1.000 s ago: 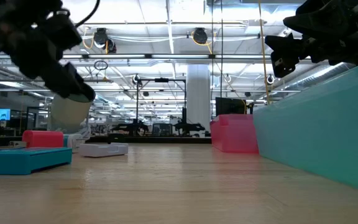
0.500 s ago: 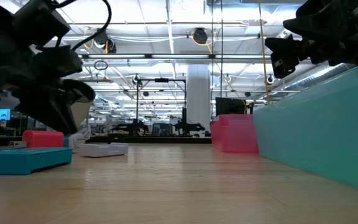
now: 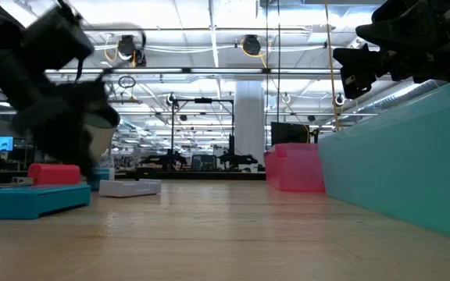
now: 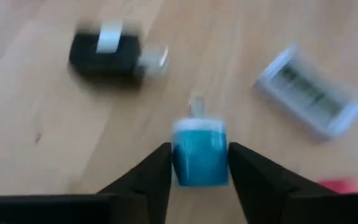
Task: Pick & Place Office items
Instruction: Put the blue charger adapter into the red bin
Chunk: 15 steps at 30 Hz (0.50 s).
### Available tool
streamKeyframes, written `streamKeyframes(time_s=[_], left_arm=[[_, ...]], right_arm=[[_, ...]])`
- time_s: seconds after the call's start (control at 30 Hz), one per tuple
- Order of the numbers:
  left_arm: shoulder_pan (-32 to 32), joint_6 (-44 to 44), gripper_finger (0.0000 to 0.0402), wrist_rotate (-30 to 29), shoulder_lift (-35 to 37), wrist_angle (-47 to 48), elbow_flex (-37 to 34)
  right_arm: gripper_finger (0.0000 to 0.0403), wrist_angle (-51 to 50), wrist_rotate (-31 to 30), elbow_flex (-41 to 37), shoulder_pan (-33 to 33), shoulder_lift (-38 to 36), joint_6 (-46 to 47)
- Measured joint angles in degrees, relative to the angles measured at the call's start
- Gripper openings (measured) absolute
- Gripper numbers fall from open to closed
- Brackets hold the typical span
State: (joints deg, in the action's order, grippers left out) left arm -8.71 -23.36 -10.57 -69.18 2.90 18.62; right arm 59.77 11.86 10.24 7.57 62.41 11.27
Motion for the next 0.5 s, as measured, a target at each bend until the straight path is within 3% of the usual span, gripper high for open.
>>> streamKeyframes(time_s=[0.23,0.5], left_arm=[[-0.02,2.12,0.0234,-0.06,-1.96,-0.09,-0.17],[0.0,1.58,0.025,-0.64,-2.04,-4.3,-0.21]], right_arm=[[0.018,-0.03,0.0,0.0,0.0,0.01,0.0],[0.018,-0.04,0.0,0.0,0.0,0.02,0.0]])
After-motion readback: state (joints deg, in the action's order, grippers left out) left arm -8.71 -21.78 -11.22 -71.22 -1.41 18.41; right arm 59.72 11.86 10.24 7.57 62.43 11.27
